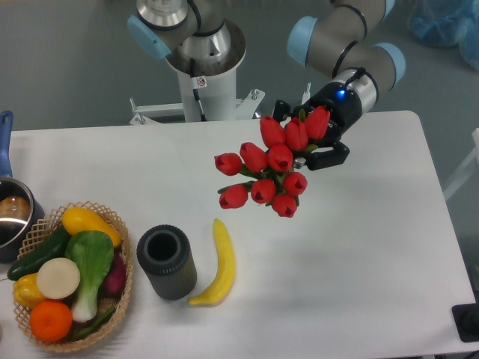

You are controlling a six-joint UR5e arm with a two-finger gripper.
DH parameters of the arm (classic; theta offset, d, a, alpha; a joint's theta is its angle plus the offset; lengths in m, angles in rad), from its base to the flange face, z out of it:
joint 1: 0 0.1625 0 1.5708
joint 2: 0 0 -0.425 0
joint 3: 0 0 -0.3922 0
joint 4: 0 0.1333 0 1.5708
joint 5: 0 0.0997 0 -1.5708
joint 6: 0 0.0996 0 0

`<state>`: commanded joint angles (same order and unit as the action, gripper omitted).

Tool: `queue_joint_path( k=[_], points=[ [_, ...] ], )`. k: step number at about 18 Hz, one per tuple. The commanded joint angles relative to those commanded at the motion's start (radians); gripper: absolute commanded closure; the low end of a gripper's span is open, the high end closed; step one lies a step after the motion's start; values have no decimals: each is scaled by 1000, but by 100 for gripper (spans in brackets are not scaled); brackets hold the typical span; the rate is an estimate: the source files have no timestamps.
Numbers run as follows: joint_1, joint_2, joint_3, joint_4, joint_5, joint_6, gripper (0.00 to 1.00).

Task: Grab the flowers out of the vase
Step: 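Carry the tulip bunch up and away from the vase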

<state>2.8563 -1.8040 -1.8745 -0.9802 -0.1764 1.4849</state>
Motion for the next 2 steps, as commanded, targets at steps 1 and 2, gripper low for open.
queue_joint_path(
  k=[1, 2],
  points=[
    [0, -5, -3, 2, 3, 3, 67],
    [0, -14, -6, 2, 12, 8, 67]
  ],
)
